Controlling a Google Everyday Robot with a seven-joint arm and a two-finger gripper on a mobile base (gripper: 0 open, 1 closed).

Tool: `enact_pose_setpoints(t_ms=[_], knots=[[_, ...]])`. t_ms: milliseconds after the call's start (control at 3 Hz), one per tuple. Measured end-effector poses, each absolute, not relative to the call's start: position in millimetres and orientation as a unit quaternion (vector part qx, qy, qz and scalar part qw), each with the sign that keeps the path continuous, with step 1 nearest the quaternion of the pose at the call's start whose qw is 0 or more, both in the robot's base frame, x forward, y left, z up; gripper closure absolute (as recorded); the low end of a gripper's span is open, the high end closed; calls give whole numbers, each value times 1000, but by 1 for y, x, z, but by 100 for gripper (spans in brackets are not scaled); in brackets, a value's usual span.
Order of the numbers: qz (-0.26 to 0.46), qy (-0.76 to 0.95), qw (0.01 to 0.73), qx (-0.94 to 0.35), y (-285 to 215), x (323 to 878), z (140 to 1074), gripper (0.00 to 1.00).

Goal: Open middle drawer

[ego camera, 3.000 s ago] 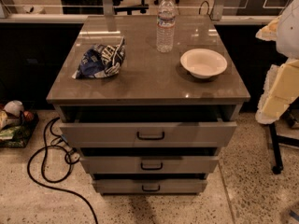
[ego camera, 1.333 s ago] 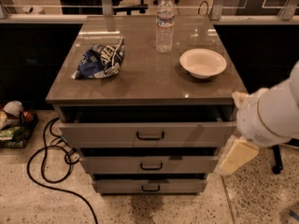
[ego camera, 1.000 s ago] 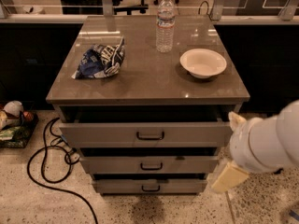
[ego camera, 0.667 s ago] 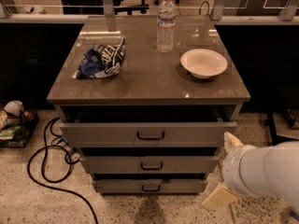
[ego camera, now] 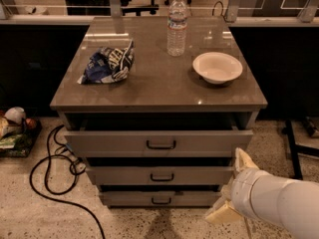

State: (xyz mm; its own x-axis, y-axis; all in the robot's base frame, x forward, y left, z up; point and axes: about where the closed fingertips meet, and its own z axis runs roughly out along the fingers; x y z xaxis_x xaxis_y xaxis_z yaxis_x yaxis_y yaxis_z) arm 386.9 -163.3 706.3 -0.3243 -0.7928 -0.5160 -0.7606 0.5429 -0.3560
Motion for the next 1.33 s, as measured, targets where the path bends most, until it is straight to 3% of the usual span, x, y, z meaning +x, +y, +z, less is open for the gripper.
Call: enact_pose_setpoints(t_ms=[667, 1333], knots=[[-39, 802, 349, -482, -165, 386, 693, 0], [-119, 751, 343, -552, -187, 335, 628, 0]])
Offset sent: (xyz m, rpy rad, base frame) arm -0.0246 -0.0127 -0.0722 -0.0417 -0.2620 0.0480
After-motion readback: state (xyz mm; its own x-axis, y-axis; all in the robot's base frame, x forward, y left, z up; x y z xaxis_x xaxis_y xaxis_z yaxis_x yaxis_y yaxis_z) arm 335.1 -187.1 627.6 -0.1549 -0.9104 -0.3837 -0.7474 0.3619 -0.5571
